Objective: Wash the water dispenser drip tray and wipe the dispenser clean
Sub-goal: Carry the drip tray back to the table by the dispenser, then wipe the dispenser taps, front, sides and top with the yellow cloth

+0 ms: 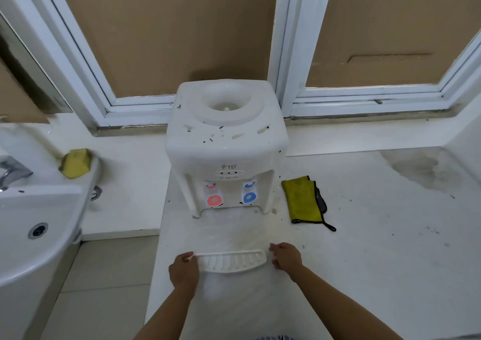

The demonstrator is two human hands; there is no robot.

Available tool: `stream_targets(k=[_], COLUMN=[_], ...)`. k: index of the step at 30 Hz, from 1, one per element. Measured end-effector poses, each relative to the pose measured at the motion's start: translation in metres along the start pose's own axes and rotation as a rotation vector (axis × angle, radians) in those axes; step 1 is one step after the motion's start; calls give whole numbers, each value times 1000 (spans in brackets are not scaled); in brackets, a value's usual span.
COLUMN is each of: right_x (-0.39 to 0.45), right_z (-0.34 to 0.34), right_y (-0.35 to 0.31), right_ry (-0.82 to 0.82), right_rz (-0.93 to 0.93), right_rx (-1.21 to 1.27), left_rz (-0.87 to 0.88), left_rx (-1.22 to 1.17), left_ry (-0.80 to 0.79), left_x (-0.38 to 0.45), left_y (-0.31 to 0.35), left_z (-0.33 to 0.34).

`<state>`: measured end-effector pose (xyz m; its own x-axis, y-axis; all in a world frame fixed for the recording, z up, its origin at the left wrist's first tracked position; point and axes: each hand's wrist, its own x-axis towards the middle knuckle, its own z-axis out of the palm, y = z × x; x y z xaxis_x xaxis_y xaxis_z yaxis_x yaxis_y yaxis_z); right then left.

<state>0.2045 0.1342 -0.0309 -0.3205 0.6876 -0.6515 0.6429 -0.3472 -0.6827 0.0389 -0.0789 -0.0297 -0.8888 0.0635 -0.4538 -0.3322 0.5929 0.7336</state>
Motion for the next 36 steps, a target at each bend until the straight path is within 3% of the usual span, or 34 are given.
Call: stream_targets(k=[4, 9, 14, 19, 22, 26, 30, 33, 36], right_x=[14, 43, 73, 104, 125, 143, 137, 121, 94], right_z=[-28, -73, -111, -128, -130, -127, -120, -112, -113], right_y=[-16, -32, -49, -54, -52, -55, -69, -75, -75], right_ry=[71, 197, 309, 301, 221, 238, 128, 91, -54], right_rz=[-25, -75, -159, -194, -161, -120, -148, -252, -163], right_rx=[48, -10, -133, -203, -210, -247, -245, -37, 442], left_rz=[151, 233, 106, -56, -116, -153, -183, -288, -336], left_rx=[-1, -25, -68, -91, -55, 28, 47, -48, -163], left_ry=[15, -169, -506, -676, -733, -800, -786, -778, -780], left_x=[-8, -28, -50, -54, -54, -54, -50, -49, -50], left_y=[33, 80, 122, 149, 161, 176, 178, 174, 169], left_z=[32, 94, 147, 198, 222, 241, 249, 244, 230])
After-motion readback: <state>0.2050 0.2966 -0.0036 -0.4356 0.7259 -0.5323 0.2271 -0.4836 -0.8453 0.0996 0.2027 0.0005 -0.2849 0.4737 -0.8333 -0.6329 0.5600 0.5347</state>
